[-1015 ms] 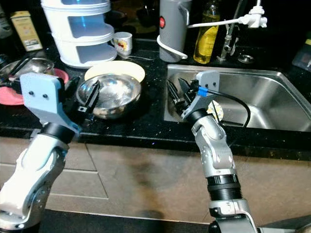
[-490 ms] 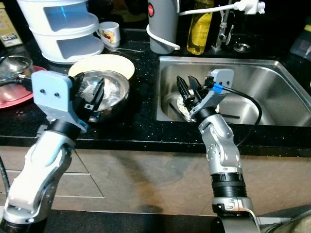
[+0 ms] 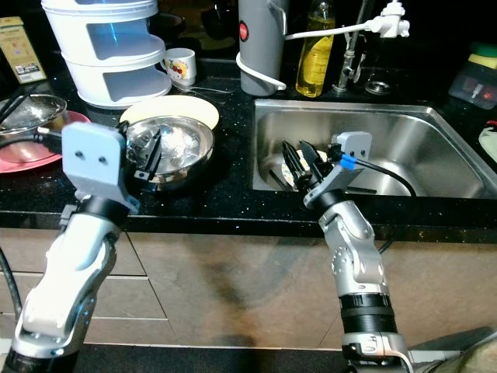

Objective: Kitchen organization

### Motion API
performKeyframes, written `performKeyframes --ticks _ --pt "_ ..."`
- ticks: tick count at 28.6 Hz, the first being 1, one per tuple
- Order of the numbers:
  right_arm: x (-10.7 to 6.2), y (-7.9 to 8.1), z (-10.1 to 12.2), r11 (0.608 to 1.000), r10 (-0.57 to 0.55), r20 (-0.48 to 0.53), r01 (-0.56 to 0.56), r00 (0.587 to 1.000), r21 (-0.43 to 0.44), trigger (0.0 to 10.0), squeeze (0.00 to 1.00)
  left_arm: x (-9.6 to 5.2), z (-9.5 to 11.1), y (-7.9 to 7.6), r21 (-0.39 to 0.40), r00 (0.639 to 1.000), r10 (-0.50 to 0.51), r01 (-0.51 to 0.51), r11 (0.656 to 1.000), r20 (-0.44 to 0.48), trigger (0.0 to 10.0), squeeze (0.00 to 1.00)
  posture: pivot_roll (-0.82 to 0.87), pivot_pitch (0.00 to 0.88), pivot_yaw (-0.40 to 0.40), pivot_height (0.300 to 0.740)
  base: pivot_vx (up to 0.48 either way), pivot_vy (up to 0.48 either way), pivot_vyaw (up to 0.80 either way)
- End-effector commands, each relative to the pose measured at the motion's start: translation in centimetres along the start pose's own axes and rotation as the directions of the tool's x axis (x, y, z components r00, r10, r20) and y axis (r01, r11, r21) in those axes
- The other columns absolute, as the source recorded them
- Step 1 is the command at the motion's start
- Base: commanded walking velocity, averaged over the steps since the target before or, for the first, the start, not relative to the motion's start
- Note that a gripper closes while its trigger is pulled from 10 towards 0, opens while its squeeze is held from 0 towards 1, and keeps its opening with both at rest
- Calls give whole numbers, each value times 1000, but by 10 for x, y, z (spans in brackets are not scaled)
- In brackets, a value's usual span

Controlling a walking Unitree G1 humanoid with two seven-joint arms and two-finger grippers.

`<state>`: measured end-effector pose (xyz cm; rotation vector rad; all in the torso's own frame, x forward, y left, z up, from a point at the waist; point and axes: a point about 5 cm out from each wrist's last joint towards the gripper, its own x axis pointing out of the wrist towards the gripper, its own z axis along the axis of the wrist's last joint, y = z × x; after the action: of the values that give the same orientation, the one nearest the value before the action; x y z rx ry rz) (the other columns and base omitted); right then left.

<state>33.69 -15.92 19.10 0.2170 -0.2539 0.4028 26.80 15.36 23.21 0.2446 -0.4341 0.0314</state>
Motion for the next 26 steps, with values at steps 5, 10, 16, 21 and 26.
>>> performKeyframes --ticks 5,10,16,21,26 --pt "-3 -4 -8 1000 -5 -28 5 1000 -10 10000 0 -6 -2 7 7 995 103 -103 995 9 10000 0 128 7 -57 740 0 0 0" --pt "0 -1 -8 1000 4 -26 -4 1000 -13 10000 0 -12 -12 5 -41 995 100 -101 994 -28 10000 0 130 5 -56 740 0 0 0" --pt "0 0 -7 1000 11 -20 -11 1000 -14 10000 0 -20 -24 5 -97 992 105 -112 989 -76 10000 0 128 3 -57 740 0 0 0" --pt "0 0 -7 1000 14 -18 -14 1000 -12 10000 0 -21 -26 2 -168 995 52 -65 984 -80 10000 0 125 3 -57 740 0 0 0" --pt "-1 1 -7 1000 16 -16 -16 1000 -6 10000 0 -24 -33 4 -176 994 58 -74 982 -96 10000 0 121 11 -55 740 0 0 0"
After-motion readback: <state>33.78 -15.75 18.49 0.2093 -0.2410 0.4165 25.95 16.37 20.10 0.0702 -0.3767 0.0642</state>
